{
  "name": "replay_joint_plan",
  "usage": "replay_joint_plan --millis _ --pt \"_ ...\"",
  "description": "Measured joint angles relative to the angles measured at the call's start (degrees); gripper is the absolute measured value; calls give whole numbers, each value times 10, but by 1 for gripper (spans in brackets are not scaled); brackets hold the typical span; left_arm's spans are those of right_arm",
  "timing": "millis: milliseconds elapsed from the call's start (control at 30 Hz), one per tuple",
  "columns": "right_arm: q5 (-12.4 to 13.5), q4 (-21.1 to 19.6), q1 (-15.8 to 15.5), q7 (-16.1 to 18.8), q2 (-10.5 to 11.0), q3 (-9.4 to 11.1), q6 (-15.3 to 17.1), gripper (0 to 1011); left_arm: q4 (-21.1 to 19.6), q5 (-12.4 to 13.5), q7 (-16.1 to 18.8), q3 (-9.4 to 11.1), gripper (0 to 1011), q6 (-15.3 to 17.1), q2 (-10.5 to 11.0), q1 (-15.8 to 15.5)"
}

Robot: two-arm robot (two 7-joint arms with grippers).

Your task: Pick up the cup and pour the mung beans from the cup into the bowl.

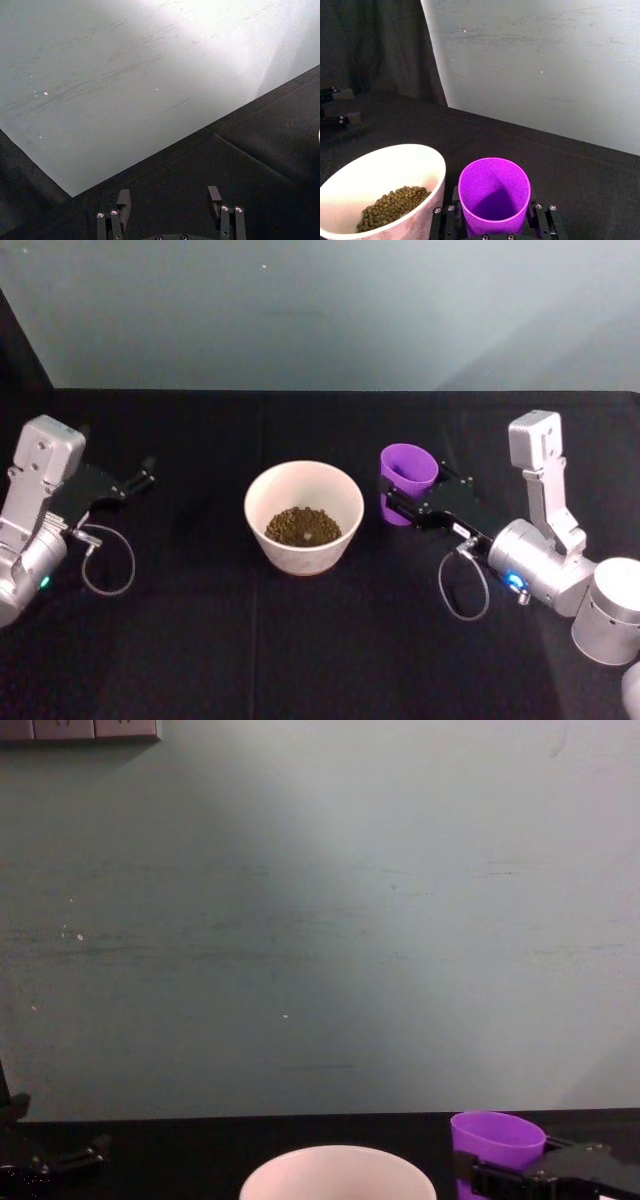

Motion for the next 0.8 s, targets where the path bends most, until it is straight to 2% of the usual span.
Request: replay_joint_plan --millis 467,667,700,800 --pt "12 7 4 -11 14 -16 -9 719 0 0 0 0 1000 0 0 0" --pt "16 7 5 -14 19 -23 -13 836 0 0 0 0 1000 0 0 0" --pt "18 7 6 -16 21 -25 -14 890 0 0 0 0 1000 0 0 0" --pt "21 6 7 -16 23 -28 -18 965 0 0 0 0 1000 0 0 0"
